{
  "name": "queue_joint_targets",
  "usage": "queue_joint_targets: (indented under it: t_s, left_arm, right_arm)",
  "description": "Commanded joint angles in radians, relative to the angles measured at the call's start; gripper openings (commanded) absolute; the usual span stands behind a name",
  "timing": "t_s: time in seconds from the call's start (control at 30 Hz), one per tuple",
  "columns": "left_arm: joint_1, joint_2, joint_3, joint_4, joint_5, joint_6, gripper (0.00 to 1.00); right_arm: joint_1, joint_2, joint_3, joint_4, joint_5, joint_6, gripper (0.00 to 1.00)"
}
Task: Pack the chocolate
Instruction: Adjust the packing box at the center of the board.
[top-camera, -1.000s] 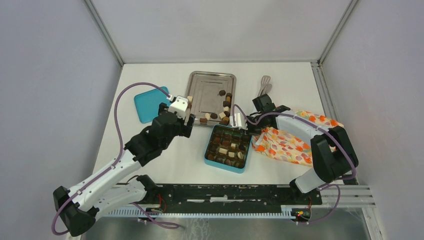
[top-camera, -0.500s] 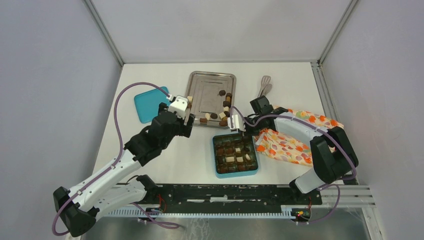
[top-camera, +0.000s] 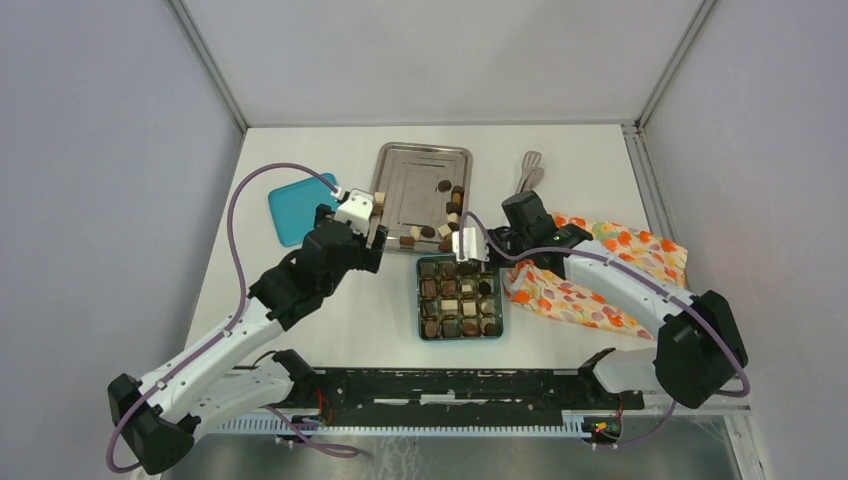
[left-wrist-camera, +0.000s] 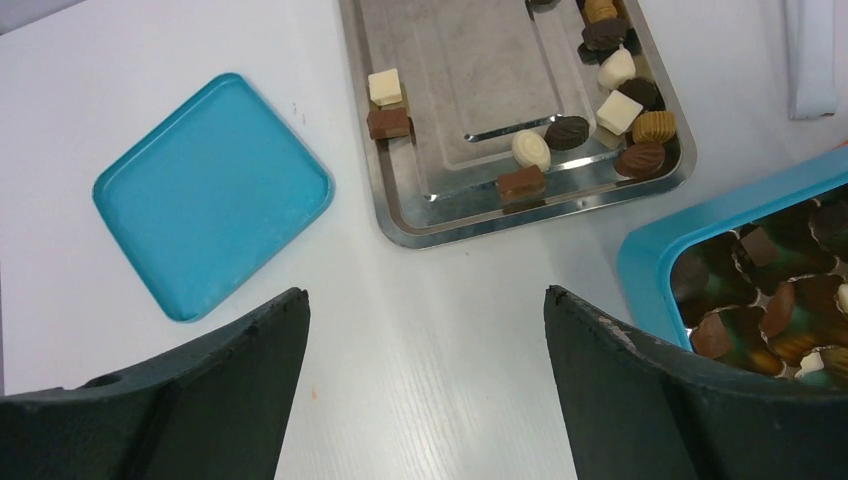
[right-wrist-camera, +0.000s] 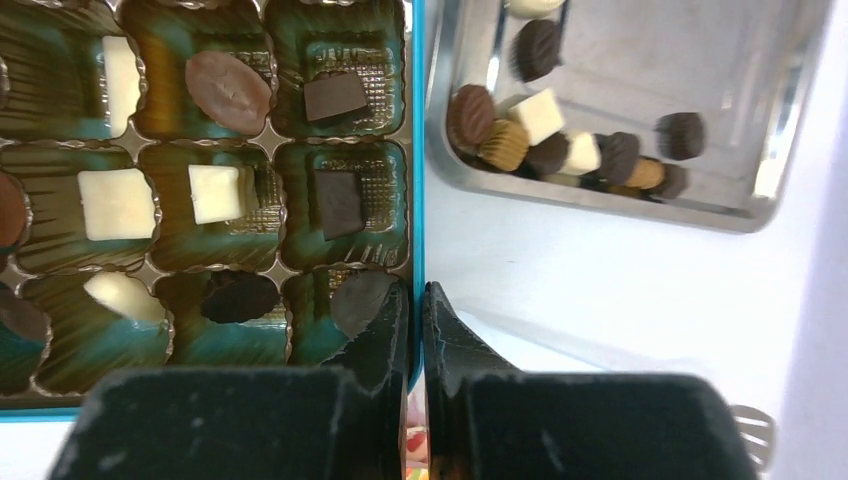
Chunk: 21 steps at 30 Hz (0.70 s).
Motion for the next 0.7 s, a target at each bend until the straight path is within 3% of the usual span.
queue_joint_targets:
  t_s: [0.0, 0.2, 0.67]
  left_arm:
    - [0.012, -0.004, 0.016, 0.039, -0.027, 0.038, 0.92]
    - [0.016, -0.026, 0.005, 0.054, -0.062, 0.038, 0.91]
    - [0.033, -0.016, 0.003, 0.055, -0.068, 0.038, 0.91]
  right_arm:
    - [0.026, -0.097, 0.028, 0.115, 0.105, 0.050, 0.00]
    - [0.050, -0.184, 0.020, 0.156, 0.164, 0.076, 0.00]
    - [0.058, -0.239, -0.012, 0.170, 0.120, 0.100, 0.00]
